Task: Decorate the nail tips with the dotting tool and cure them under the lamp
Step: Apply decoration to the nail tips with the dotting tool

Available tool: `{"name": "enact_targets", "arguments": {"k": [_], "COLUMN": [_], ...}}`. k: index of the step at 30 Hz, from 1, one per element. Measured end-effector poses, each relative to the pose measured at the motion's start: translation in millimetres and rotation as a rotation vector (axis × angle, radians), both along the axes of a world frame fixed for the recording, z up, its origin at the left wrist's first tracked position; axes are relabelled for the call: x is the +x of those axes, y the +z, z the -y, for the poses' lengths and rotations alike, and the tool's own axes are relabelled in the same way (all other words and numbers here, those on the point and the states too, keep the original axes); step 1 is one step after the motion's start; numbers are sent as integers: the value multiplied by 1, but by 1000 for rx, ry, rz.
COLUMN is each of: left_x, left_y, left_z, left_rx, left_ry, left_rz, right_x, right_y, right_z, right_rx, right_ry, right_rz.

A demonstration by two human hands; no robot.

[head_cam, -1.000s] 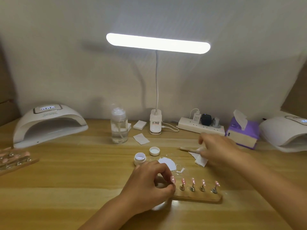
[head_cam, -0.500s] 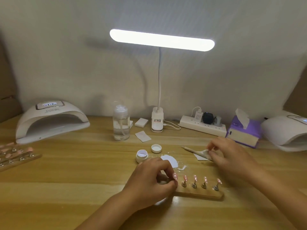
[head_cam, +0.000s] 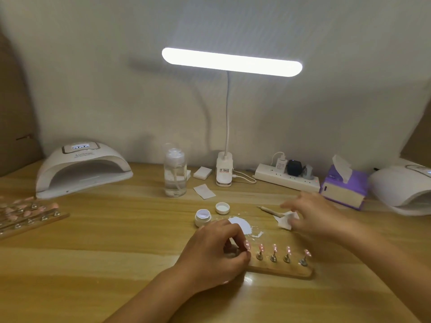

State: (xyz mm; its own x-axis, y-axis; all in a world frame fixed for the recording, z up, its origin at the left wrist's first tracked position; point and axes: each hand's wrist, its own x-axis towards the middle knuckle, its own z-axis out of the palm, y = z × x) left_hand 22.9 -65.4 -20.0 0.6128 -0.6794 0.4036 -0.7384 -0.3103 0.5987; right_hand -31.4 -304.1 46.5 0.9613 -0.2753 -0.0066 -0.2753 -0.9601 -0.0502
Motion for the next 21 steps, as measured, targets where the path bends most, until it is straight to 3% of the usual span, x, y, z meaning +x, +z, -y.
{"name": "enact_targets", "arguments": {"k": [2,5,8,12,16,18,21], "left_x": [0,2,3,2,4,4,5], "left_y": [0,-2,-3,-3,-5,-7,-10], "left_z": [1,2,3,4,5,7,9], "left_rx": [-10,-30,-37,-73,-84,-72,-57], "left_ry": [0,7,14,18,21,30,27], "left_rz": [-28,-52,-19,-14,-9,11,5], "right_x": [21,66,118,170,190,194,197], "right_y": [6,18,22,5,-23,-20,5], "right_z": [-5,-30,-62,-93,-99,-96,-106], "right_rx": [64,236,287,143,34,85,232], "right_ry": [13,100,160,252,261,203,194], "right_rz": [-96,-6,-42,-103,-15,115,638]}}
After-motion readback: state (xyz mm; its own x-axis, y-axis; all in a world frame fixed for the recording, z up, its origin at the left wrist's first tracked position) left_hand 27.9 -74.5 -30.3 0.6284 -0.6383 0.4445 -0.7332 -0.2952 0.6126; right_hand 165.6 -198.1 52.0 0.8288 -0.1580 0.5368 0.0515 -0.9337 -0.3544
